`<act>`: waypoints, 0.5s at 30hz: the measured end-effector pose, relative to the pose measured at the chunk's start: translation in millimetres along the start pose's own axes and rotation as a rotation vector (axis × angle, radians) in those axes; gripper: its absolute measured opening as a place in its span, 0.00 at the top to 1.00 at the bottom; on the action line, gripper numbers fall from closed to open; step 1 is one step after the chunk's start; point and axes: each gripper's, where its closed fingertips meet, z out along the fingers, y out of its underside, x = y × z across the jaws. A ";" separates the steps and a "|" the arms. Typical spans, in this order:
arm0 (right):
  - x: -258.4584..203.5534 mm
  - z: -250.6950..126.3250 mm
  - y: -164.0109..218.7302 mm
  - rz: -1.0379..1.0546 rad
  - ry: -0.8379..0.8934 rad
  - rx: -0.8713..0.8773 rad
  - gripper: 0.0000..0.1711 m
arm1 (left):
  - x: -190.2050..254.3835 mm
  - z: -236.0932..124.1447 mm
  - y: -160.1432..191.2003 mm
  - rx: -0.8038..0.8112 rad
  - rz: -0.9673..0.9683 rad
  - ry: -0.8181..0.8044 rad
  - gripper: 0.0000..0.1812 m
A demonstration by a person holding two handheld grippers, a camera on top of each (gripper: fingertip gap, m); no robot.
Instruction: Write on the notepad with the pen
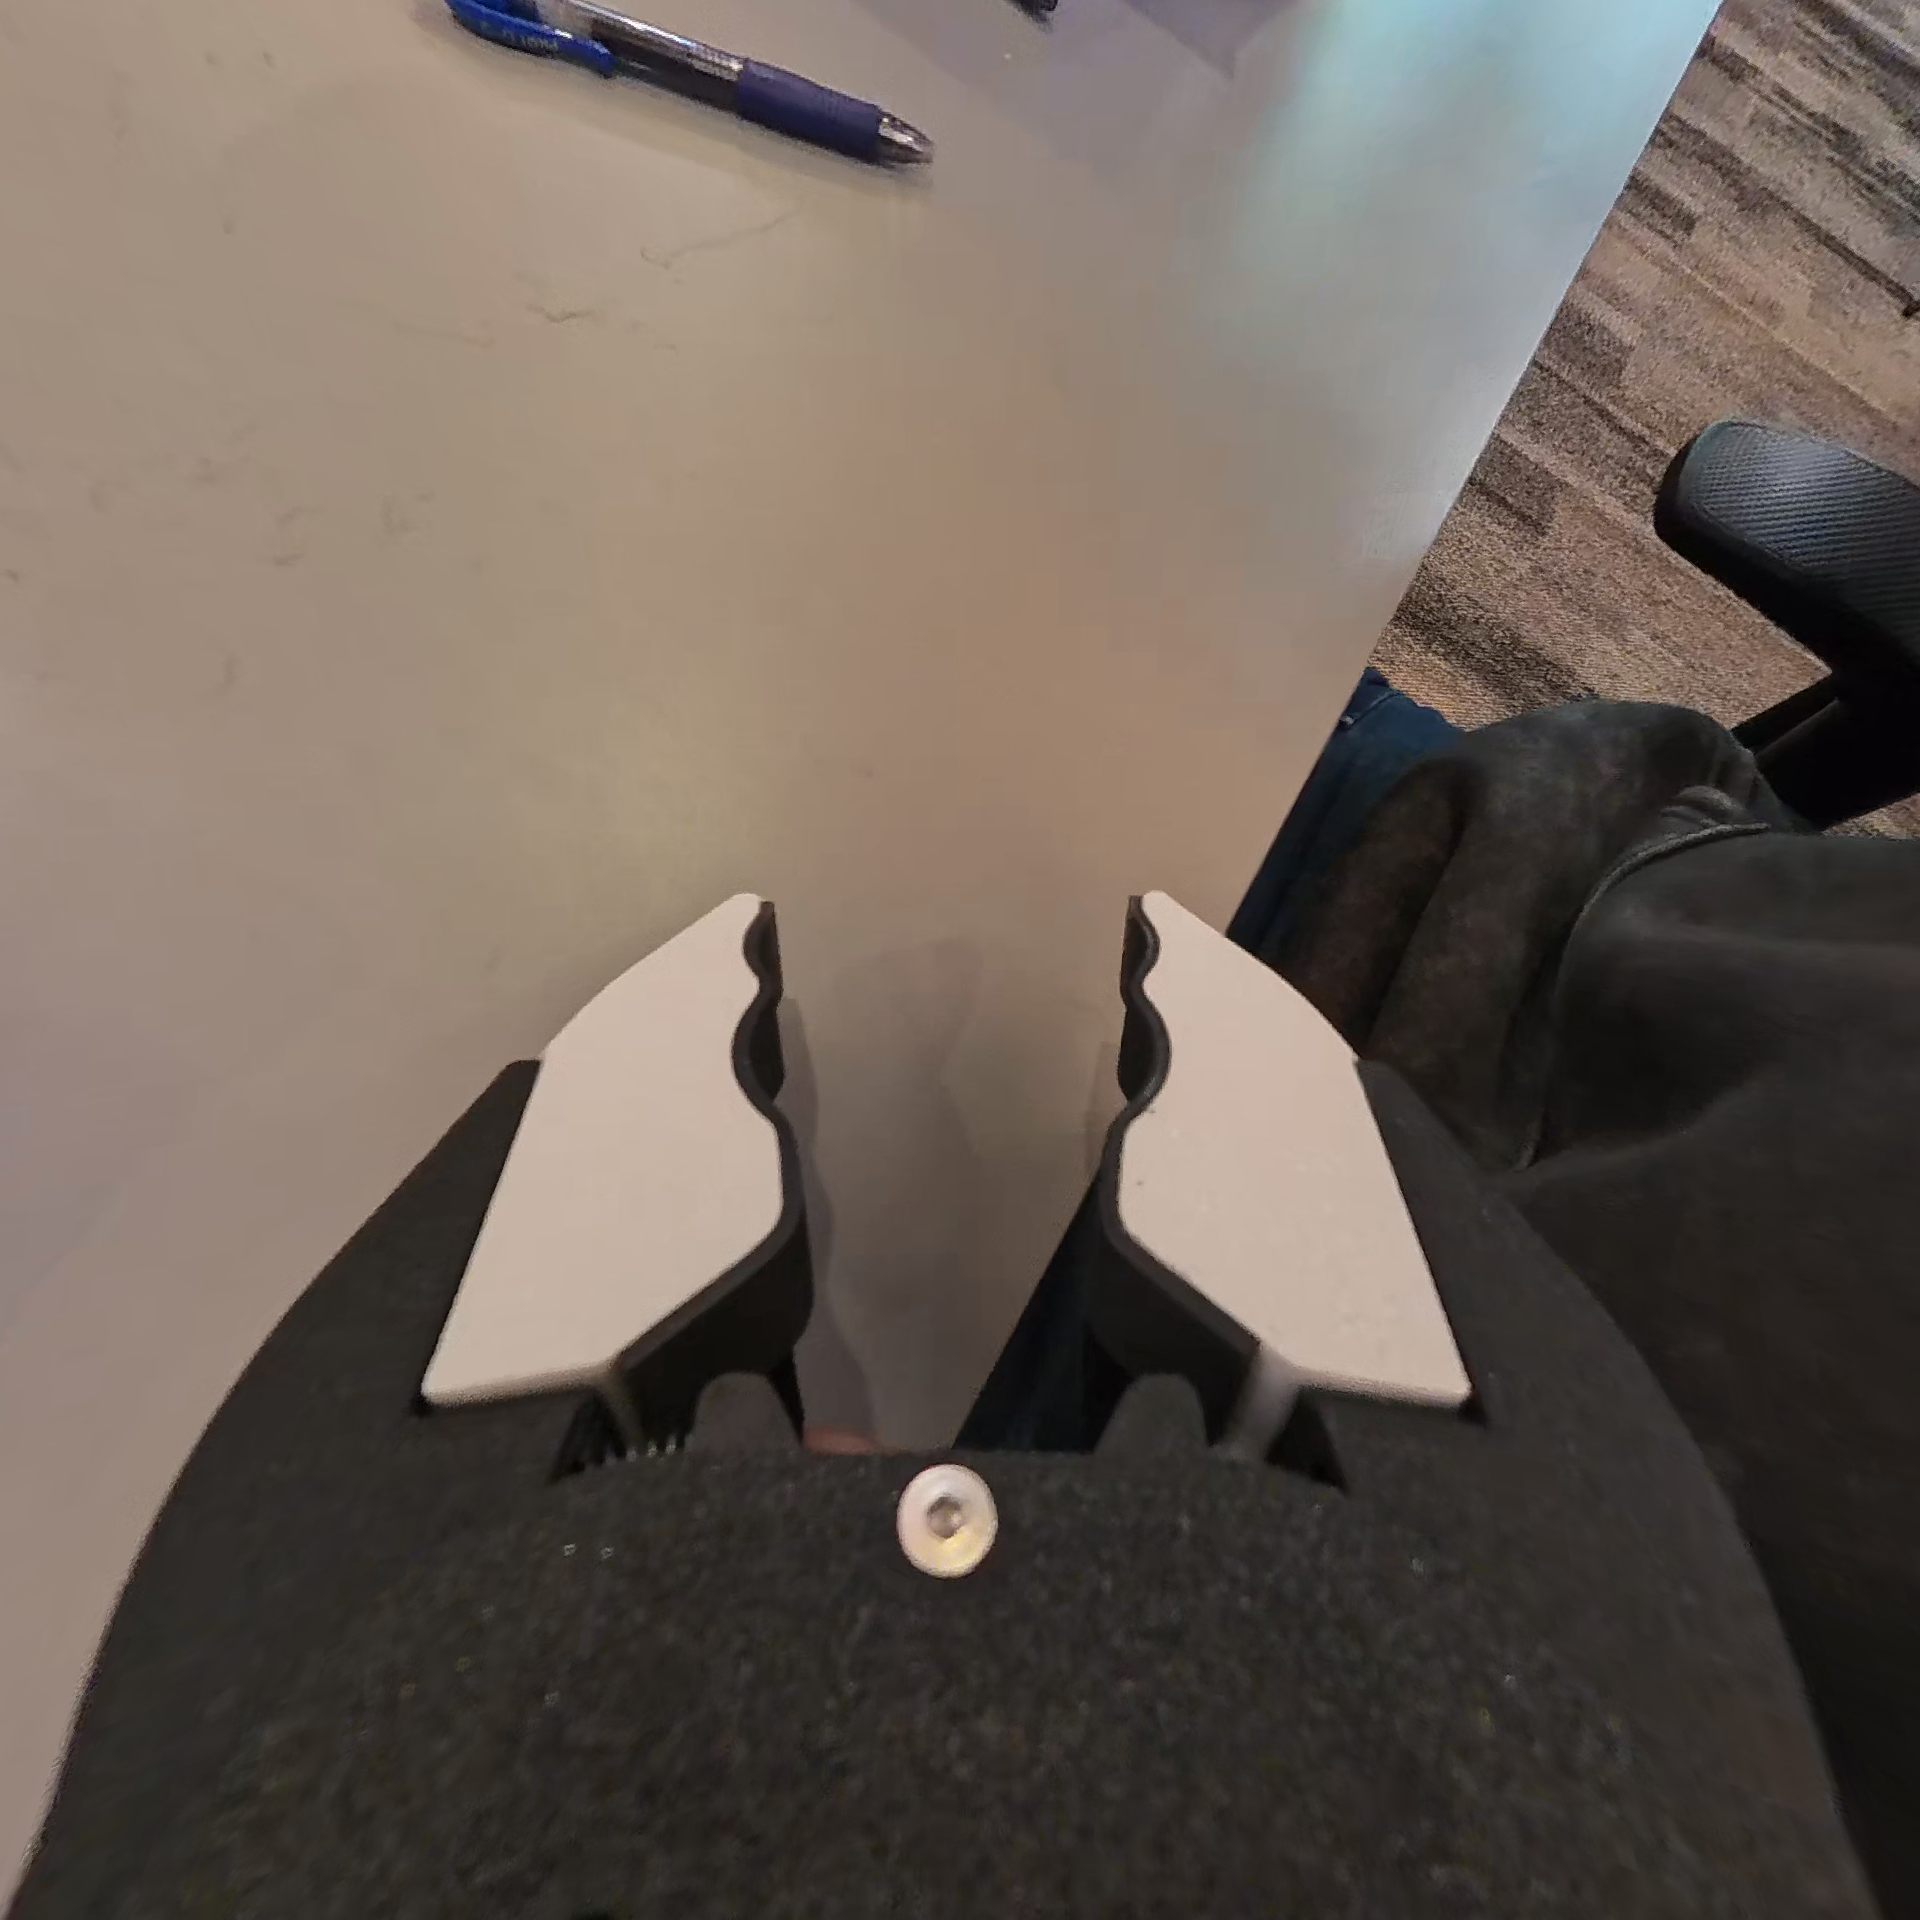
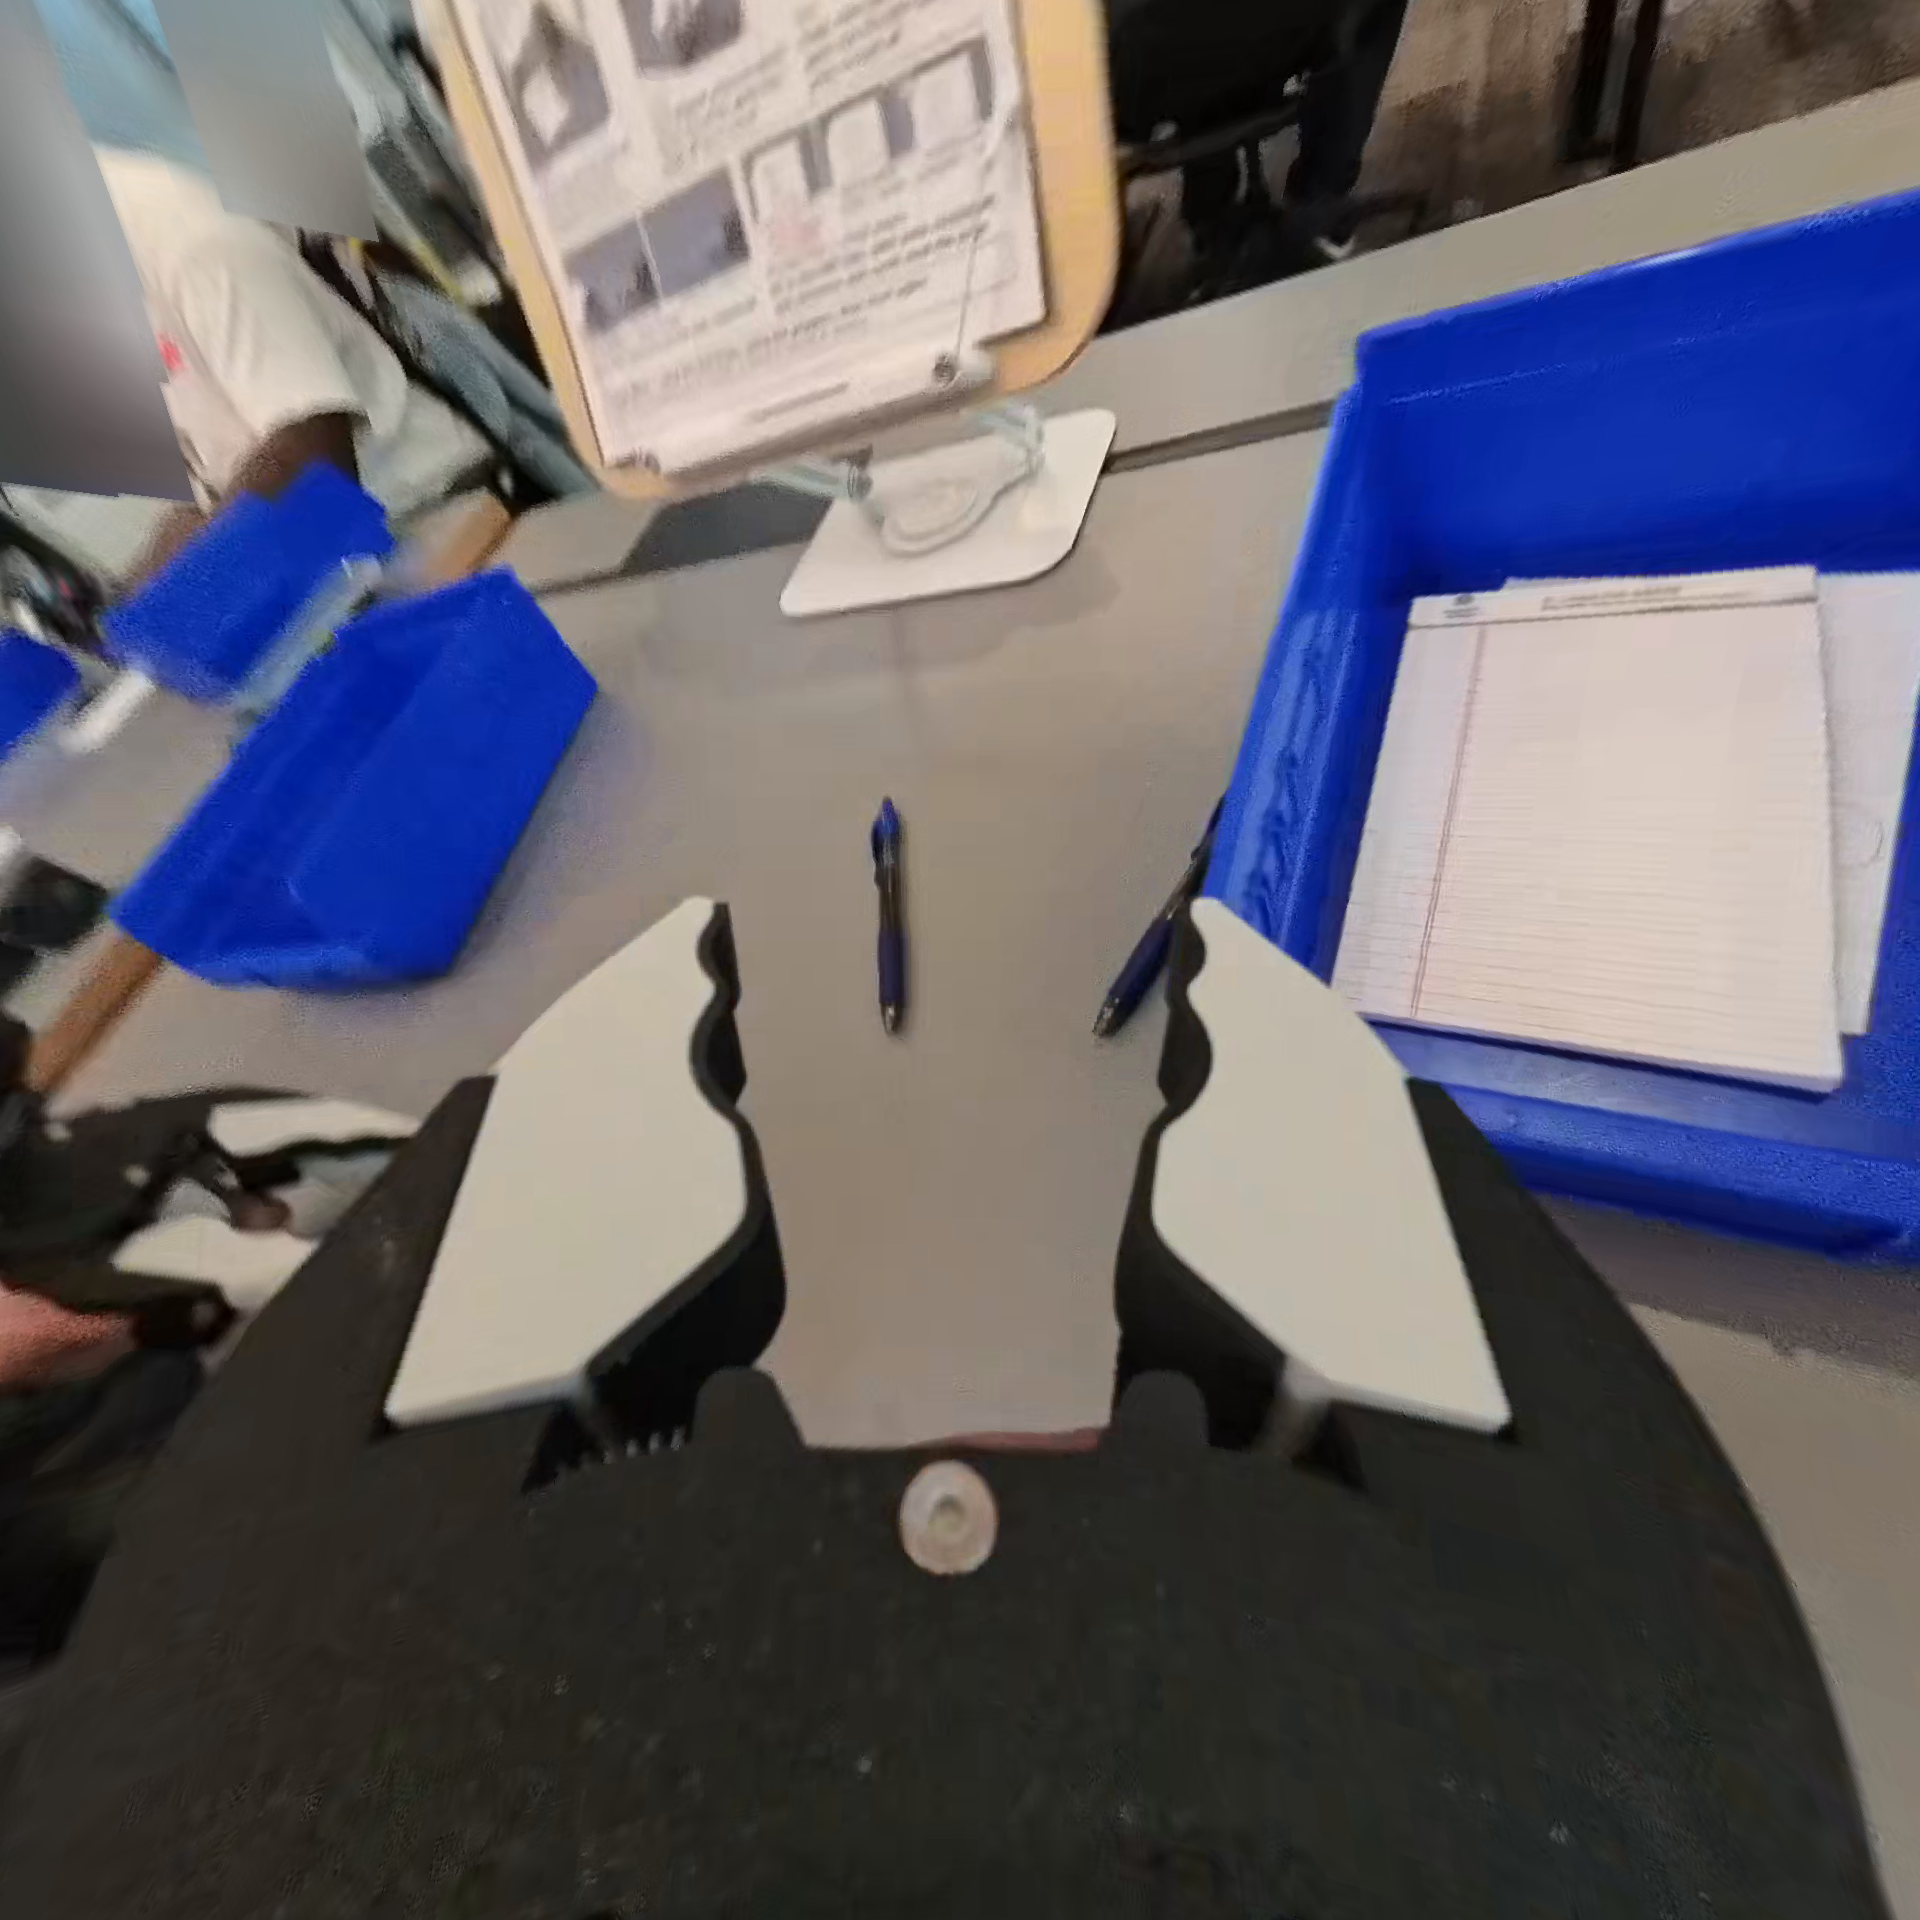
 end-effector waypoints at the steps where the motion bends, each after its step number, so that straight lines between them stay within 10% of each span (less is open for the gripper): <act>1: -11.2 2.1 10.3 -0.102 0.016 -0.055 0.55 | -1.5 -0.1 -1.0 0.009 -0.005 -0.008 0.65; 15: -39.5 168.2 115.5 -0.472 0.101 -0.660 0.67 | -9.2 -0.5 -10.9 0.085 -0.031 -0.028 0.65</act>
